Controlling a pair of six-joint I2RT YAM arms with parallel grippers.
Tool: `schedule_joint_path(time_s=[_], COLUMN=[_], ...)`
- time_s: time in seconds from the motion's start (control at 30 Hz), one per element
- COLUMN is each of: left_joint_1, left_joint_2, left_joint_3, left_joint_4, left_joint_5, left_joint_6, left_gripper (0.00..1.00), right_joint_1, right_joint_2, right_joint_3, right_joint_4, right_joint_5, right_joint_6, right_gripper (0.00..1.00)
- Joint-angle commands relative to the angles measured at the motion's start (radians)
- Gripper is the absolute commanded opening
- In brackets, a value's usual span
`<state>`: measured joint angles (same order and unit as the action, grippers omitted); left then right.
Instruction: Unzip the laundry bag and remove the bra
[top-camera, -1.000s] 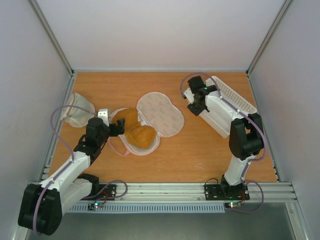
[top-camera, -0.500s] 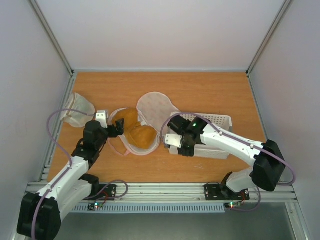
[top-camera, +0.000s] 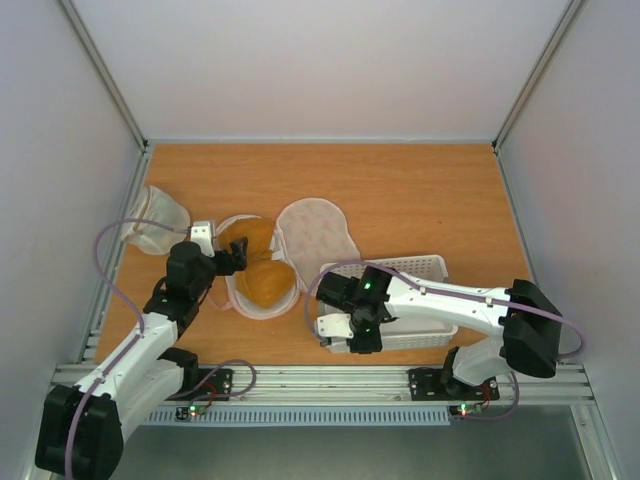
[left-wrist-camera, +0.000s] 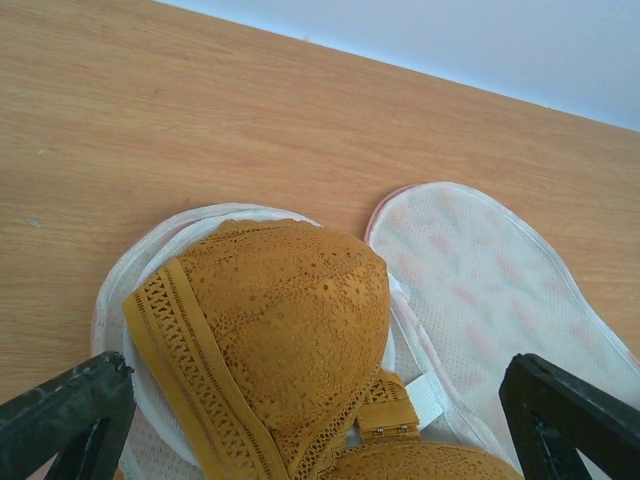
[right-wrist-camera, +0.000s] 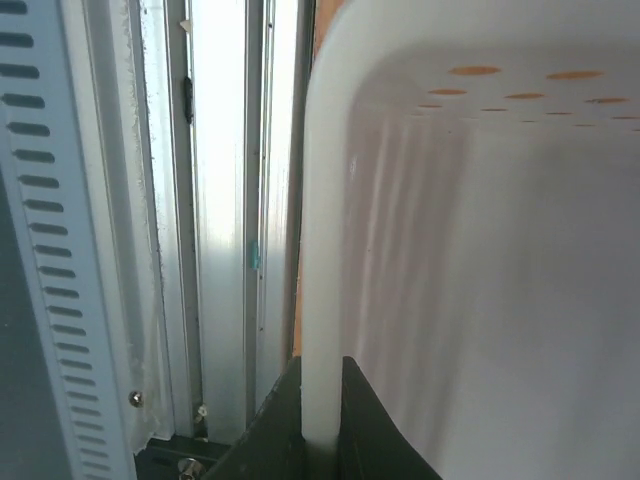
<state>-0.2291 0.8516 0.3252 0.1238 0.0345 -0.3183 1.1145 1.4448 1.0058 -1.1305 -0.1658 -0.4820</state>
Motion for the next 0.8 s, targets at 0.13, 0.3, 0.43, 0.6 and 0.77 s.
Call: schedule_joint_path(time_s=[0.13, 0.3, 0.43, 0.6, 0.77], left_joint_1=[0.007, 0.008, 0.009, 0.008, 0.01], left_joint_2=[0.019, 0.024, 0.027, 0.033, 0.035], left_joint_3=[-0.015, -0.015, -0.015, -0.015, -0.018], left_joint_4=[0.046, 0.044, 0.042, 0.042, 0.049], left_joint_5=[0.013, 0.022, 0.019, 0.019, 0.017], left_joint_6=[-0.03, -0.038, -0.038, -0.039, -0.036], left_gripper=[0.99, 0.99, 0.99, 0.99, 0.99], right_joint_1=[0.019, 0.021, 0.014, -0.093, -0.191], right_joint_2=[-0.101, -0.062, -0.015, 0.021, 0.085], right_joint_3=[0.061, 0.018, -0.028, -0.053, -0.023], right_joint_4=[-0.026, -0.011, 0.064, 0.195, 0.3], right_joint_5=[0.045, -0.048, 0.016, 0.105, 0.287], right_joint_6=[0.001, -0.033, -0.051, -0.102, -0.162], right_gripper=[0.01, 0.01, 0.01, 0.01, 0.01])
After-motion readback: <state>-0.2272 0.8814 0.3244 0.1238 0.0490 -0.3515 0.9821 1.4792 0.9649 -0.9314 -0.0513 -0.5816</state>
